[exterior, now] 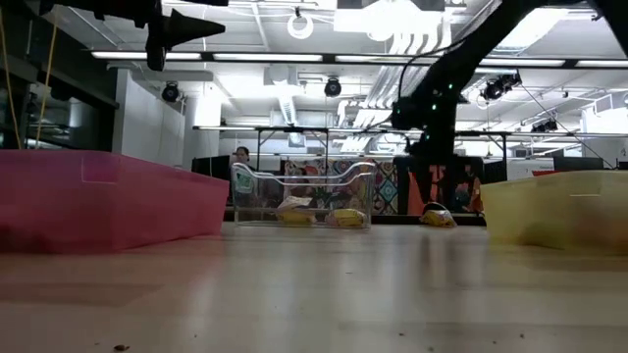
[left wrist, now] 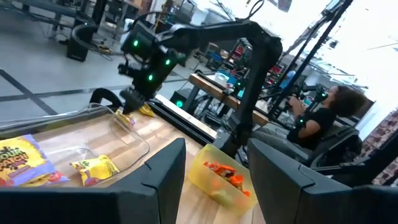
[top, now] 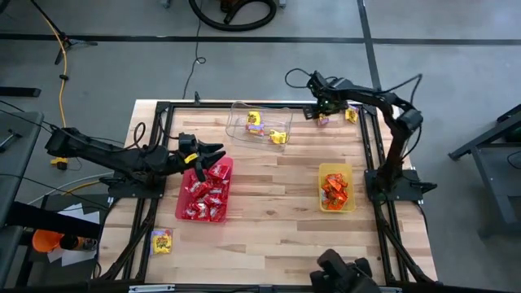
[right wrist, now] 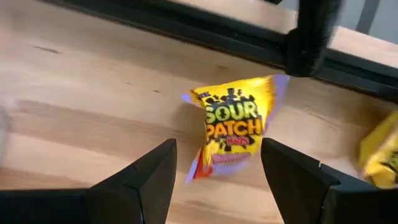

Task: Sort candy
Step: Put the yellow candy into the transparent bin

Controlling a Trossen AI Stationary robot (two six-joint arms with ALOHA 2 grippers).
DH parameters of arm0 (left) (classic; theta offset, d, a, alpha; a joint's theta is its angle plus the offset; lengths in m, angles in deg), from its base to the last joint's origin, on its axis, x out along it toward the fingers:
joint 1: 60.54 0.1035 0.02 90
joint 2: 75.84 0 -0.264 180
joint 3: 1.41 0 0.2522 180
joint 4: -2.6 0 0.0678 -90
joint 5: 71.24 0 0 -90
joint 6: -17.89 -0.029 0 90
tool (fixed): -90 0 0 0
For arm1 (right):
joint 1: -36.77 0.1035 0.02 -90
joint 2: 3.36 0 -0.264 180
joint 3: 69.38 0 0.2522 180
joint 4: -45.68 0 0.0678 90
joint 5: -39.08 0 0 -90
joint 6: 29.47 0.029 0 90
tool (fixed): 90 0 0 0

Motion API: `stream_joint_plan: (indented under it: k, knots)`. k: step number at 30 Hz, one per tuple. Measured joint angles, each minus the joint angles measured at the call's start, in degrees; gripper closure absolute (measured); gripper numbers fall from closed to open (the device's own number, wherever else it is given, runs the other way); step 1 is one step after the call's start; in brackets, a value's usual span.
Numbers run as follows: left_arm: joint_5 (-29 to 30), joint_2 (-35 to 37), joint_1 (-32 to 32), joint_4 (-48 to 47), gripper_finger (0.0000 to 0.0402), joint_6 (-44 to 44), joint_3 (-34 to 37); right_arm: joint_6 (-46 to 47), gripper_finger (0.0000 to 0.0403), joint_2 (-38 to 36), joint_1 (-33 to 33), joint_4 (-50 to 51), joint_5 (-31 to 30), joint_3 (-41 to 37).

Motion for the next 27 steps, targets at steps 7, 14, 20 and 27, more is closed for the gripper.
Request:
stream_joint_plan:
  k: [7, 14, 20, 27]
  knots:
    - [0.7, 0.0, 0.0, -0.26, 0.0243, 0.64, 0.0, -0.3, 0.0174, 4.75, 0.0, -2.82, -4.64, -0.04]
    - [0.71, 0.0, 0.0, -2.19, 0.0243, 2.53, 0.0, -2.4, 0.021, 6.97, 0.07, -2.67, -7.65, -0.07]
    - [0.71, 3.03, -0.02, -0.5, 0.0243, 1.12, 0.0, -5.76, 0.0379, 3.91, 0.99, -1.33, -7.21, -0.09]
    - [0.86, 12.17, 0.0, -0.74, 0.0243, -5.89, 0.0, -5.86, 0.0383, -10.8, 4.76, -3.21, -4.06, -0.09]
